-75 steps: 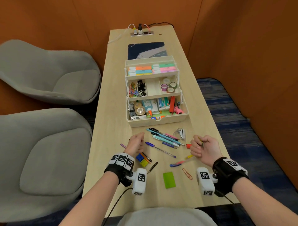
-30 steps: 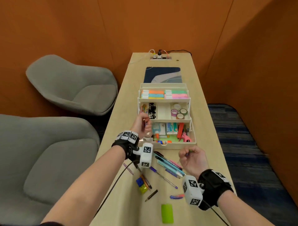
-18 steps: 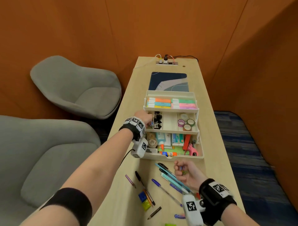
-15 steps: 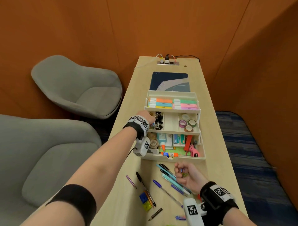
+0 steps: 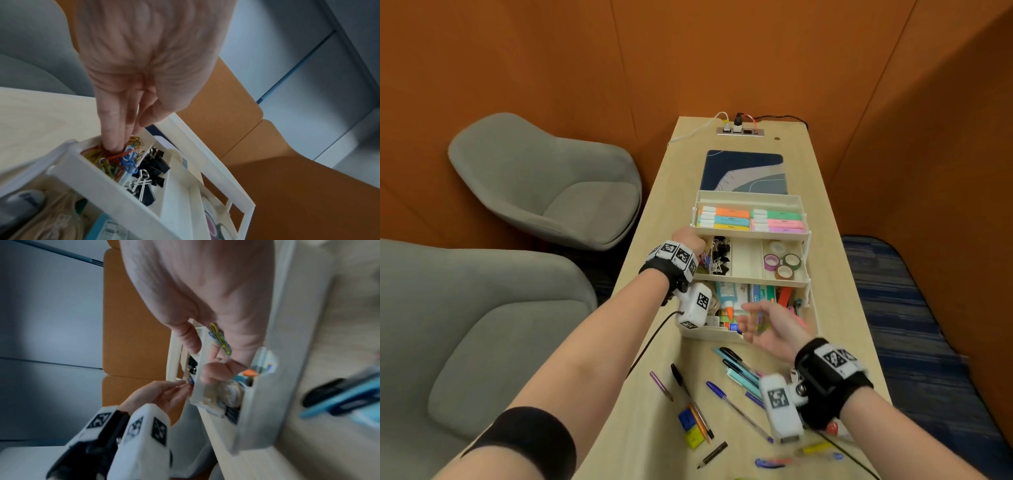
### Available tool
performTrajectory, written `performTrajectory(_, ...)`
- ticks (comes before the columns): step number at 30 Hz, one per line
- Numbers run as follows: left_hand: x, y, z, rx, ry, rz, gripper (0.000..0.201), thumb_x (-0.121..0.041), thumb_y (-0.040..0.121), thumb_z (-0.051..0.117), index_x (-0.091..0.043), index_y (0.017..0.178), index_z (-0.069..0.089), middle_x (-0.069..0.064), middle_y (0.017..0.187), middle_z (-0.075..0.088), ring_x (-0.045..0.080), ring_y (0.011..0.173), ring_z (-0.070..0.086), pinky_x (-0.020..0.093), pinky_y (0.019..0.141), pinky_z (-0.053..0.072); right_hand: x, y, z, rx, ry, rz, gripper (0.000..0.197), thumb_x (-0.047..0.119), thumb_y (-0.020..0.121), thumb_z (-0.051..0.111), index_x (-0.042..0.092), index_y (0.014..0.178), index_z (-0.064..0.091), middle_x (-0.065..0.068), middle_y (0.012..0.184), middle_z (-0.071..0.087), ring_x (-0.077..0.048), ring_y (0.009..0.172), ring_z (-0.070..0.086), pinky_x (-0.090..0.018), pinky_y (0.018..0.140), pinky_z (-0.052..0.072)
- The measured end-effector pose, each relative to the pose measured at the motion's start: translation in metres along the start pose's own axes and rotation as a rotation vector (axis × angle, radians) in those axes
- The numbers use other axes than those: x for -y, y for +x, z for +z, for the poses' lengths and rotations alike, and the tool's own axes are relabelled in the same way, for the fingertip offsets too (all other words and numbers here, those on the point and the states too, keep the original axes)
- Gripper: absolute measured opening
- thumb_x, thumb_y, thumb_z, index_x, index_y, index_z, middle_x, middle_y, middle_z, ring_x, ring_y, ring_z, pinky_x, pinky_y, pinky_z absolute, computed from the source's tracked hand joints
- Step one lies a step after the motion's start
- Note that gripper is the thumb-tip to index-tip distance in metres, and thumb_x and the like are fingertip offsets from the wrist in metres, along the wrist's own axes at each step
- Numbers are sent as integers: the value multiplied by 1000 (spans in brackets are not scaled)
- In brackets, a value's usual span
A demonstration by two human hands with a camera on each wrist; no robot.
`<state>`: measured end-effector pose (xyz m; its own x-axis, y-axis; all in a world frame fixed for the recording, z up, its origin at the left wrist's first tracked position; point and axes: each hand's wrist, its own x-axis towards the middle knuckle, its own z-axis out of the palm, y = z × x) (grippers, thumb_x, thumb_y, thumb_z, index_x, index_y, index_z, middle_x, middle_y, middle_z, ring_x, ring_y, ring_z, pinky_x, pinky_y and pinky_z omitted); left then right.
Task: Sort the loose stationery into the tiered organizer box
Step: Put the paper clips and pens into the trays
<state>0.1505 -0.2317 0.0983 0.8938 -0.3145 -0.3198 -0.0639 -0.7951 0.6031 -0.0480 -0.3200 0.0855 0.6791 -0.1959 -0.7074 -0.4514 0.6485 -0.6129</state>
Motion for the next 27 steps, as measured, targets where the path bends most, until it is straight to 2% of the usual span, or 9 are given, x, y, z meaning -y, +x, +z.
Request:
performTrajectory(4, 12, -6, 8, -127, 71, 46, 11, -19, 90, 60, -9, 93, 64, 8, 91, 68, 23, 84, 65, 32, 75, 54, 38, 14, 23, -15, 0, -52, 35, 13, 97, 41, -1, 129, 43, -21, 90, 55, -28, 77, 56, -33, 66, 49)
performTrajectory(7, 22, -11, 17, -90, 173, 82, 20, -31, 86, 68, -13, 86, 58, 3, 80, 61, 20, 76, 59, 30, 69, 50, 56, 29, 39, -51, 23, -72, 37, 18, 100, 38, -2, 131, 41, -23, 95, 54, -31, 78, 57, -37, 71, 49)
performTrajectory(10, 26, -10, 19, -47, 149, 85, 8, -15, 84, 68, -14, 92, 65, 4, 95, 68, 22, 92, 64, 32, 79, 52, 65, 44, 54, -82, 9, -81, 39, 19, 101, 35, -4, 132, 40, -27, 119, 55, -34, 96, 59, -40, 85, 49)
performTrajectory(12, 31, -11, 17, -63, 55, 77, 8, -11, 84, 65, -17, 88, 65, 2, 100, 68, 21, 97, 63, 33, 86, 52, 67, 52, 67, -83, -7, -82, 38, 18, 102, 33, -5, 132, 39, -28, 131, 50, -35, 110, 56, -40, 91, 45)
performTrajectory(15, 44, -25, 9, -177, -83, 91, 2, -17, 91, 57, -17, 90, 59, -1, 91, 63, 17, 84, 58, 27, 75, 46, 69, 64, 85, -57, 9, -68, 38, 12, 101, 31, -6, 133, 37, -30, 133, 47, -38, 121, 51, -42, 95, 44)
performTrajectory(18, 72, -46, 1, -248, -135, 111, 8, -18, 95, 50, -14, 94, 57, -3, 83, 57, 14, 76, 52, 23, 68, 35, 69, 73, 102, -72, 17, -80, 37, 6, 100, 31, -6, 135, 35, -29, 135, 44, -40, 124, 47, -45, 101, 41)
performTrajectory(20, 98, -55, 1, -243, -162, 104, 7, -18, 94, 51, -16, 90, 56, -3, 81, 58, 16, 76, 54, 27, 68, 37, 71, 75, 110, -104, -18, -107, 38, 5, 98, 30, -2, 135, 38, -25, 138, 41, -39, 126, 44, -46, 106, 38)
performTrajectory(23, 136, -66, 6, -197, -208, 72, 9, -15, 91, 51, -18, 87, 58, -1, 80, 61, 22, 74, 59, 33, 73, 49, 73, 73, 117, -112, -80, -137, 43, 7, 95, 35, 4, 137, 39, -18, 145, 34, -35, 133, 36, -47, 109, 34)
performTrajectory(27, 165, -83, 13, -155, -234, 33, 11, -13, 90, 51, -18, 90, 60, -4, 78, 59, 20, 72, 58, 40, 76, 54, 71, 68, 124, -107, -126, -160, 45, 10, 96, 40, 2, 139, 36, -17, 147, 34, -32, 137, 32, -46, 111, 27)
